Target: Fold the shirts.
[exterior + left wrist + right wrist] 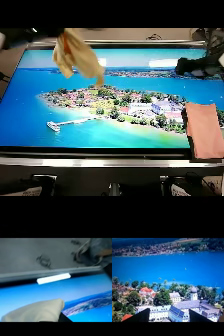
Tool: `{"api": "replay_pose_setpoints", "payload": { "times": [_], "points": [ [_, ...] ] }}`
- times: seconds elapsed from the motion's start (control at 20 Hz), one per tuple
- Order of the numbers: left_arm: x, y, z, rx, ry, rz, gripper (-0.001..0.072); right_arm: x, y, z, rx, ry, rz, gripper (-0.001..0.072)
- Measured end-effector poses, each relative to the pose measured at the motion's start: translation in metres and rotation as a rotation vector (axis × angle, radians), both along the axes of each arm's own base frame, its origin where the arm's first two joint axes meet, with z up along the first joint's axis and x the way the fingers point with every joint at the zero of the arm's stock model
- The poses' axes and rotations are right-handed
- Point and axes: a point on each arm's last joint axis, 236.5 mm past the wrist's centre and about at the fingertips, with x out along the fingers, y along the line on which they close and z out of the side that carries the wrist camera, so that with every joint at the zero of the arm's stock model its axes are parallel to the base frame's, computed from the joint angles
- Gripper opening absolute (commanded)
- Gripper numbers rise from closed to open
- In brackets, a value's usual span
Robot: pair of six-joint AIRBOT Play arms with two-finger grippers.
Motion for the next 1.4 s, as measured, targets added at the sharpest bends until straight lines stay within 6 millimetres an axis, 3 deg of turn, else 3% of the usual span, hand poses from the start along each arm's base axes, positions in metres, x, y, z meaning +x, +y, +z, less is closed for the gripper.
{"api": "replay_pose_setpoints", "payload": {
  "times": [0.05,0.1,0.15,0.25,0.35,0.45,0.5,0.6,0.7,0.75,0.8,1.0,1.1,1.2,1.3,1.4],
  "points": [
    [-0.034,-0.013,0.028,0.005,-0.066,-0.036,0.0036,-0.012,0.0,0.024,-0.005,-0.054,0.001,0.0482],
    [-0.06,-0.022,0.044,0.012,-0.102,-0.056,0.0036,-0.025,0.001,0.044,-0.01,-0.096,0.004,0.0482],
    [-0.079,-0.028,0.048,0.021,-0.11,-0.066,0.0036,-0.041,0.001,0.062,-0.012,-0.129,0.006,0.0482],
    [-0.097,-0.042,0.023,0.061,-0.046,-0.077,0.0037,-0.072,0.003,0.085,-0.017,-0.159,0.011,0.0482],
    [-0.098,-0.061,-0.041,0.122,0.099,-0.082,0.0037,-0.096,0.004,0.088,-0.022,-0.134,0.019,0.0482],
    [-0.097,-0.08,-0.128,0.188,0.277,-0.08,0.0038,-0.112,0.005,0.073,-0.024,-0.045,0.028,0.0483],
    [-0.098,-0.089,-0.175,0.217,0.371,-0.076,0.0098,-0.117,0.005,0.061,-0.024,0.011,0.033,0.0483],
    [-0.105,-0.103,-0.267,0.256,0.552,-0.066,0.0715,-0.119,0.006,0.032,-0.023,0.142,0.043,0.0502],
    [-0.116,-0.108,-0.332,0.266,0.728,-0.049,0.072,-0.112,0.009,0.005,-0.007,0.247,0.059,0.0549],
    [-0.119,-0.102,-0.348,0.272,0.792,-0.034,0.072,-0.107,0.013,-0.009,0.007,0.297,0.069,0.0607],
    [-0.116,-0.092,-0.355,0.282,0.829,-0.012,0.072,-0.103,0.017,-0.024,0.024,0.354,0.083,0.0615],
    [-0.1,-0.01,-0.343,0.373,0.888,0.069,0.072,-0.107,0.046,-0.083,0.139,0.576,0.174,0.0615],
    [-0.1,0.044,-0.348,0.418,0.94,0.137,0.072,-0.122,0.061,-0.116,0.185,0.687,0.22,0.0618],
    [-0.105,0.085,-0.366,0.434,1.009,0.193,0.072,-0.143,0.077,-0.149,0.211,0.79,0.27,0.0624],
    [-0.108,0.11,-0.389,0.4,1.076,0.237,0.072,-0.166,0.096,-0.182,0.213,0.873,0.329,0.0699],
    [-0.112,0.115,-0.415,0.338,1.144,0.244,0.072,-0.191,0.115,-0.211,0.202,0.937,0.396,0.07]
  ]
}}
